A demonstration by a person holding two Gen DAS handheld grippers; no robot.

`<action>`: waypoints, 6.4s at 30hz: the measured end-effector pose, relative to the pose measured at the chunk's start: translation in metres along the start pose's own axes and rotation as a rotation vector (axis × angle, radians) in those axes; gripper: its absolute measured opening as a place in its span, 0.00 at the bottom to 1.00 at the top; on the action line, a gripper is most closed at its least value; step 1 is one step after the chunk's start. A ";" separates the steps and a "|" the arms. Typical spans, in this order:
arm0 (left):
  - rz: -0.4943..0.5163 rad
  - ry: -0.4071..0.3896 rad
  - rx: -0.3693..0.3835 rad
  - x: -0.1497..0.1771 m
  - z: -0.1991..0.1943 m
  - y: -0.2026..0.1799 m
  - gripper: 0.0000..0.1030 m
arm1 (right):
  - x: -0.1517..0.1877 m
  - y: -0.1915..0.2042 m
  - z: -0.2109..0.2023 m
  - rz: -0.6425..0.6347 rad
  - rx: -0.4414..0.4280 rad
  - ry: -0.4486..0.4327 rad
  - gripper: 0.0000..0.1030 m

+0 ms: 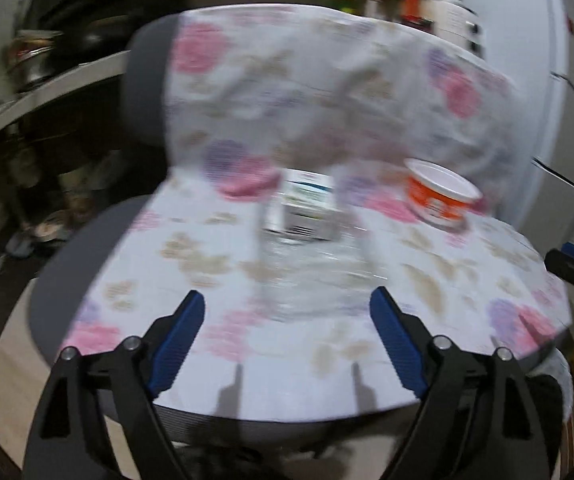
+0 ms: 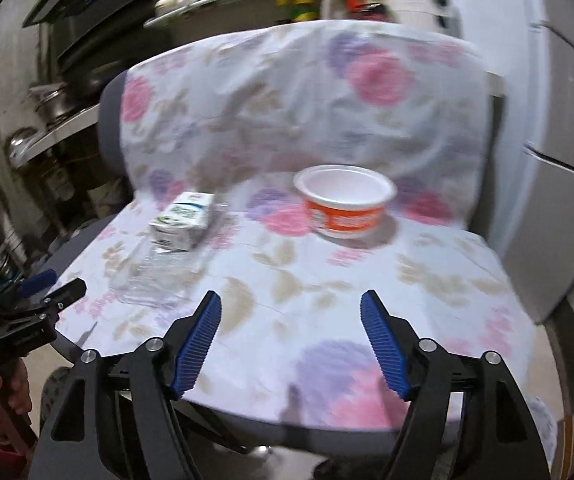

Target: Collect trash

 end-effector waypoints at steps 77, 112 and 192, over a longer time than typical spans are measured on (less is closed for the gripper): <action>0.248 0.264 0.139 -0.065 0.186 -0.044 0.68 | -0.007 -0.035 0.089 0.109 0.176 0.064 0.84; 0.024 0.041 0.256 -0.072 0.061 -0.031 0.06 | 0.004 -0.048 0.064 0.105 0.154 0.084 0.84; 0.635 0.137 0.955 0.133 -0.085 -0.510 0.06 | 0.196 -0.298 -0.227 0.517 0.623 -0.051 0.81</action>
Point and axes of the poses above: each gripper's, at about its wrist camera, not at the fingertips, and z roughly the way its jaws point, y to its left, x to its underside, the point moved 6 cm from there along z, roughly the way its jaws point, and after that the axes turned 4 degrees about -x, right-handed, at the moved point
